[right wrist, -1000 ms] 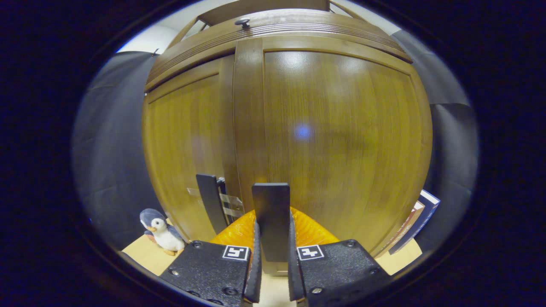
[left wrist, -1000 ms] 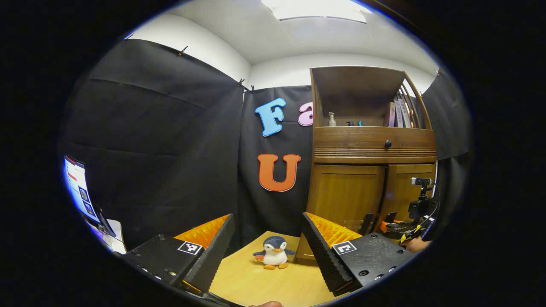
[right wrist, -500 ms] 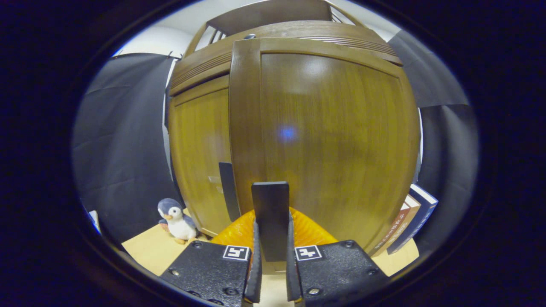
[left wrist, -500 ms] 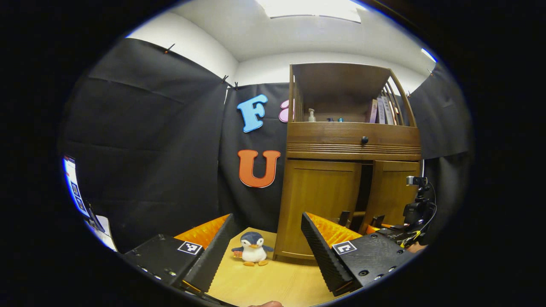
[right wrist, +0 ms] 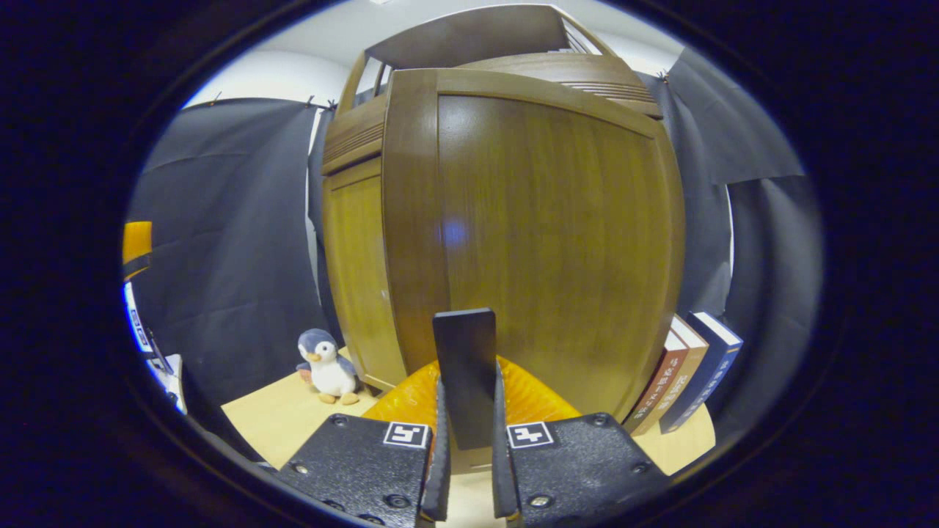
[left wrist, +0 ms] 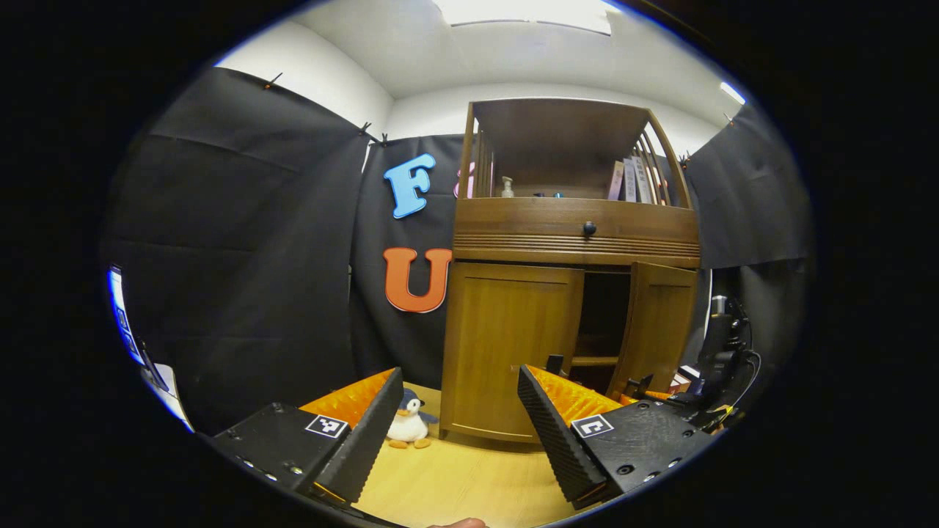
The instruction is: Open the right door of the double-door shoe cabinet with the right hand, and open the left door with the left hand.
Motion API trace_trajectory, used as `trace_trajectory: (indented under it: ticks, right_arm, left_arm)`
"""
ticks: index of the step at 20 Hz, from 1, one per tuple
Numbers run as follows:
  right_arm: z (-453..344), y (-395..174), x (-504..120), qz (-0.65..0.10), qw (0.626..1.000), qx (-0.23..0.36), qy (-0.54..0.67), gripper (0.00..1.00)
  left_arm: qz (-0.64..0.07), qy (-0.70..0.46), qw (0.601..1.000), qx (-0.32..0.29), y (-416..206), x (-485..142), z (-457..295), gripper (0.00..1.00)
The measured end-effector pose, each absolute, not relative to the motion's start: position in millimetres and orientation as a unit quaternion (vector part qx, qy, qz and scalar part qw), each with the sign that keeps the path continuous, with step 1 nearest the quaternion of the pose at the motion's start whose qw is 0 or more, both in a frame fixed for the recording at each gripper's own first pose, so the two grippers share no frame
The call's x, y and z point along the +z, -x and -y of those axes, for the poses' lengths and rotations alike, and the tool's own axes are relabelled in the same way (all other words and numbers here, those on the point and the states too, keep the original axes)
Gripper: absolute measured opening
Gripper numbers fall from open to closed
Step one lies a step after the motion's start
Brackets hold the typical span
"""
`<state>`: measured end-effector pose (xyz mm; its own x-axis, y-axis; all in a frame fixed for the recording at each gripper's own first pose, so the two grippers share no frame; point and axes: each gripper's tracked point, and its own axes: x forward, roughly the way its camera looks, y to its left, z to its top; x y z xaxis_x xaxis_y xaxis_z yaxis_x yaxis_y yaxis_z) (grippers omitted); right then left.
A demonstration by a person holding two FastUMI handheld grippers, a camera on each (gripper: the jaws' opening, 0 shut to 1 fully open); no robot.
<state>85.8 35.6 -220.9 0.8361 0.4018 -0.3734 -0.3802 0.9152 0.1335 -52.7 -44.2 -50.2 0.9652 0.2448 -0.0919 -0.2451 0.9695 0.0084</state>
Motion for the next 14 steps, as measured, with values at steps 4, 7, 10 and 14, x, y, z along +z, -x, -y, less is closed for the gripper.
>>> trace_trajectory:
  ticks: [4, 7, 10, 14]
  right_arm:
    - [-13.6, -66.3, -217.4, -0.197, 0.955, 0.22, -0.029, 0.26]
    - [5.0, -53.9, -214.5, -0.196, 0.955, 0.222, -0.032, 0.26]
    - [22.7, -43.6, -212.2, -0.198, 0.955, 0.219, -0.03, 0.26]
    - [39.4, -35.9, -208.9, -0.201, 0.957, 0.207, -0.03, 0.28]
  left_arm:
    - [-0.063, 0.012, 0.992, 0.107, 41.1, -64.2, 73.2, 0.95]
    - [-0.07, 0.016, 0.992, 0.099, 31.5, -70.2, 90.6, 0.95]
    - [-0.077, 0.018, 0.993, 0.093, 22.8, -76.1, 101.0, 0.95]
    - [-0.086, 0.01, 0.993, 0.074, 5.6, -84.2, 113.9, 0.95]
